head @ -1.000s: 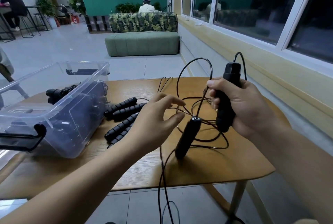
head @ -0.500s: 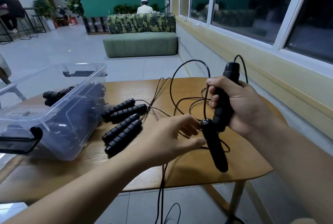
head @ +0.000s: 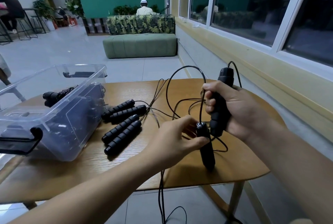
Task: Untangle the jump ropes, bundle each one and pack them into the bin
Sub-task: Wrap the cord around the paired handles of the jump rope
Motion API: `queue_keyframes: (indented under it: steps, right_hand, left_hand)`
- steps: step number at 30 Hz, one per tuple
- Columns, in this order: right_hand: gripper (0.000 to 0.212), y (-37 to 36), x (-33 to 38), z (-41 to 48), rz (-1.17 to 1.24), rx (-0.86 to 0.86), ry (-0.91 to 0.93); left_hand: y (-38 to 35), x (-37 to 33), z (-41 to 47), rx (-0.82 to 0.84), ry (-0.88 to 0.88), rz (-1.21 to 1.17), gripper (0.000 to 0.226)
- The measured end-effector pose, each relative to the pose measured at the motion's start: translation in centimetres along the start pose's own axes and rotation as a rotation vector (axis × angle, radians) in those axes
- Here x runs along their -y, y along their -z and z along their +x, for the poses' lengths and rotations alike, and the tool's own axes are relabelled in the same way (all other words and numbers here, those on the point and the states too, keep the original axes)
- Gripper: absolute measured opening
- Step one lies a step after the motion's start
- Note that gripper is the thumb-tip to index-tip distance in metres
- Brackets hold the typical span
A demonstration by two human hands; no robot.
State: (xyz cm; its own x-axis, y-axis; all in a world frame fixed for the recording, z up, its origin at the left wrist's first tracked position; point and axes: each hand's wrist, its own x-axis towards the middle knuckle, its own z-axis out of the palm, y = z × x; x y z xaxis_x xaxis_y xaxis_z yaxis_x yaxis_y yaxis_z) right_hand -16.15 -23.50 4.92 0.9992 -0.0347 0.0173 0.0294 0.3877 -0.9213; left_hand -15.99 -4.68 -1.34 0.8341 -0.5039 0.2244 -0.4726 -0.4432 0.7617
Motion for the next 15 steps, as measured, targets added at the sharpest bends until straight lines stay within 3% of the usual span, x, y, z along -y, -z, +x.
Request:
queue_keyframes:
  steps: [4, 6, 11, 15]
  right_hand:
    - [0.014, 0.2, 0.2, 0.1, -0.066, -0.029, 0.045]
    - [0.024, 0.4, 0.2, 0.1, -0.145, -0.035, 0.051]
    - [0.056, 0.5, -0.7, -0.2, -0.274, 0.038, -0.082]
    - [0.054, 0.4, -1.8, -0.6, -0.279, 0.142, -0.158]
  left_hand:
    - [0.4, 0.1, 0.5, -0.089, -0.009, -0.055, 0.018]
    - [1.2, 0.2, 0.7, -0.126, 0.015, -0.109, 0.017]
    - [3.8, -0.1, 0.9, -0.236, 0.063, -0.303, 0.014]
    - [4.8, 0.1, 1.0, -0.255, 0.075, -0.349, 0.012]
